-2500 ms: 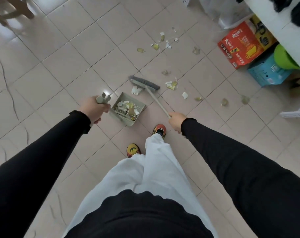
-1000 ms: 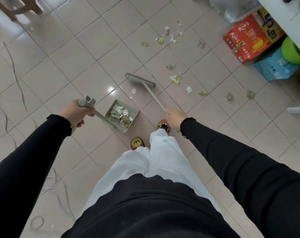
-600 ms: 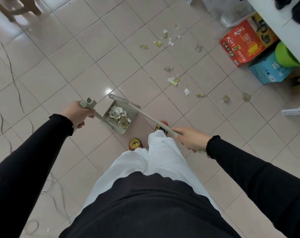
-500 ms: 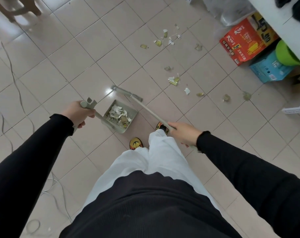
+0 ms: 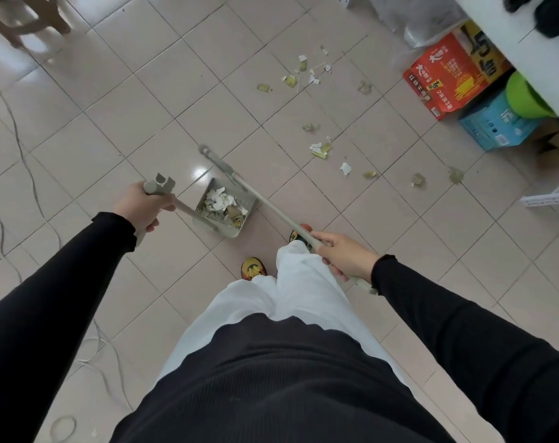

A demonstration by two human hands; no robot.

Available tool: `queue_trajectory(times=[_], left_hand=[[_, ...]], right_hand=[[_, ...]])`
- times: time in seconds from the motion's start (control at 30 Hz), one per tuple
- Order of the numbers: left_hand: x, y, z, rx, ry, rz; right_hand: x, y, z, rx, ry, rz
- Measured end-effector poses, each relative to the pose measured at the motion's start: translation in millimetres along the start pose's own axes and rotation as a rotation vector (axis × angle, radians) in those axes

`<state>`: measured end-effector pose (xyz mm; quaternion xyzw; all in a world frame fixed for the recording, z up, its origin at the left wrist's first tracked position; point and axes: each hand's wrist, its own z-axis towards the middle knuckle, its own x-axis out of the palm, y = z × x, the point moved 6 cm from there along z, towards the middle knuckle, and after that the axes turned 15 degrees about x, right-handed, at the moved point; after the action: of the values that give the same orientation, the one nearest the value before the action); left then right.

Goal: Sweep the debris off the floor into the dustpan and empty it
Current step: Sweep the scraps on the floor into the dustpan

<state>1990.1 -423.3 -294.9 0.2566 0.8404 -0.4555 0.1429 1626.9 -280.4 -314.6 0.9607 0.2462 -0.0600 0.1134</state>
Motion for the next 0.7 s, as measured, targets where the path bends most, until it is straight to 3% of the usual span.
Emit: queue_trajectory(times=[0.4, 0.7], left_hand=[[25.3, -88.9, 75.2, 0.122, 0.053, 0.011], [69.9, -159.2, 138.8, 0.126, 0.081, 0.058]], right_hand=[[-116.3, 43.8, 30.3, -0.027, -0.249, 0.206], [-253.8, 101.6, 82.2, -0.034, -0.349, 0.12]])
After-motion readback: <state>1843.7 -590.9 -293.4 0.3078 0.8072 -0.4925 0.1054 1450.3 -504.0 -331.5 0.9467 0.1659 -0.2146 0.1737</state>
